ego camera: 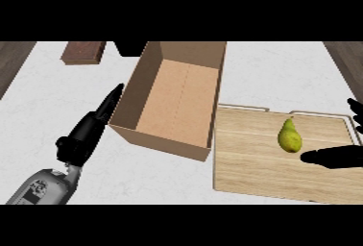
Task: Pick the pear from the tray and place it in the cardboard box
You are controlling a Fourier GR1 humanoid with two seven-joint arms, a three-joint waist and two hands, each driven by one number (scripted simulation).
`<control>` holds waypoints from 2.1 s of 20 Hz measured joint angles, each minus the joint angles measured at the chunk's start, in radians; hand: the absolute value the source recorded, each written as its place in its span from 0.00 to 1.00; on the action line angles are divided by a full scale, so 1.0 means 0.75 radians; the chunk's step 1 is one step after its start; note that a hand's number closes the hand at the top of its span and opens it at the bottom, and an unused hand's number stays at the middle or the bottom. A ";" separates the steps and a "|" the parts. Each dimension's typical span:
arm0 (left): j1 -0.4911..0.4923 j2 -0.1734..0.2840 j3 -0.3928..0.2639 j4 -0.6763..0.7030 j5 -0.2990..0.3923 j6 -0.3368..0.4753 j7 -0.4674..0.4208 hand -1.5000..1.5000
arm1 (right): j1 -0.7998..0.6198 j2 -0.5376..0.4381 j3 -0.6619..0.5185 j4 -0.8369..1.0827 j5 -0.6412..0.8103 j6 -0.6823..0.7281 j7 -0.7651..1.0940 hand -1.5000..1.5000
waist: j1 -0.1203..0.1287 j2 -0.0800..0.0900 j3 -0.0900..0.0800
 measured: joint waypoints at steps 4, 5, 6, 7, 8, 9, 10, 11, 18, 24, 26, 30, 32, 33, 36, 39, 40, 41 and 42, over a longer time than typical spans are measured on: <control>-0.021 -0.023 0.014 0.010 -0.014 -0.026 0.019 0.50 | -0.051 0.010 -0.050 0.036 -0.089 0.044 0.034 0.00 | 0.014 0.003 0.001; -0.018 -0.034 0.013 0.009 -0.019 -0.029 0.015 0.50 | -0.061 0.024 -0.052 0.069 -0.092 0.047 0.030 0.00 | 0.018 0.003 0.002; -0.024 -0.039 0.022 0.017 -0.020 -0.042 0.013 0.50 | -0.066 0.032 -0.051 0.072 -0.088 0.050 0.035 0.00 | 0.018 0.003 0.002; -0.013 -0.048 0.021 0.005 -0.035 -0.034 0.016 0.50 | -0.066 0.034 -0.061 0.070 -0.092 0.053 0.039 0.00 | 0.019 0.002 0.003; -0.002 -0.050 0.021 -0.013 -0.044 -0.034 0.023 0.50 | -0.083 0.055 -0.056 0.102 -0.080 0.050 0.033 0.00 | 0.023 0.002 0.003; -0.001 -0.054 0.026 -0.013 -0.053 -0.038 0.026 0.50 | -0.093 0.065 -0.066 0.141 -0.086 0.054 0.020 0.00 | 0.025 0.003 0.003; -0.008 -0.062 0.029 -0.012 -0.058 -0.041 0.039 0.50 | -0.115 0.084 -0.054 0.168 -0.074 0.054 0.020 0.00 | 0.026 0.004 0.003; -0.006 -0.061 0.042 -0.003 -0.054 -0.060 0.034 0.50 | -0.119 0.088 -0.055 0.183 -0.073 0.060 0.019 0.00 | 0.026 0.005 0.003; -0.028 -0.123 0.073 0.050 -0.094 -0.091 0.023 0.50 | -0.172 0.200 -0.008 0.381 -0.039 0.080 -0.021 0.00 | 0.027 0.005 0.004; -0.022 -0.171 0.111 0.059 -0.162 -0.106 0.012 0.50 | -0.177 0.298 0.007 0.462 0.054 0.078 -0.055 0.00 | 0.024 0.001 0.005; -0.017 -0.183 0.132 0.055 -0.170 -0.127 0.026 0.50 | -0.185 0.312 -0.010 0.491 0.084 0.085 -0.069 0.00 | 0.024 0.002 0.005; 0.002 -0.214 0.153 0.033 -0.203 -0.164 0.064 0.50 | -0.184 0.367 -0.032 0.550 0.134 0.104 -0.103 0.00 | 0.023 0.004 0.004; -0.010 -0.239 0.169 0.045 -0.226 -0.173 0.068 0.50 | -0.175 0.390 -0.037 0.556 0.160 0.115 -0.106 0.00 | 0.022 0.003 0.004; 0.014 -0.241 0.168 0.024 -0.235 -0.179 0.062 0.50 | -0.169 0.401 -0.039 0.565 0.166 0.120 -0.109 0.00 | 0.022 0.003 0.004; 0.025 -0.255 0.191 0.003 -0.252 -0.206 0.074 0.50 | -0.197 0.446 -0.048 0.602 0.185 0.146 -0.112 0.00 | 0.023 0.003 0.004; 0.025 -0.273 0.212 0.010 -0.276 -0.225 0.065 0.50 | -0.190 0.455 -0.077 0.626 0.171 0.197 -0.123 0.00 | 0.022 0.002 0.004; 0.014 -0.278 0.226 0.029 -0.278 -0.235 0.062 0.50 | -0.207 0.475 -0.075 0.646 0.181 0.202 -0.121 0.00 | 0.022 0.003 0.004; 0.028 -0.281 0.232 0.027 -0.279 -0.246 0.060 0.50 | -0.210 0.474 -0.082 0.629 0.178 0.219 -0.104 0.00 | 0.021 0.004 0.004; 0.039 -0.295 0.230 0.040 -0.290 -0.247 0.051 0.50 | -0.209 0.490 -0.080 0.640 0.189 0.222 -0.108 0.00 | 0.021 0.004 0.003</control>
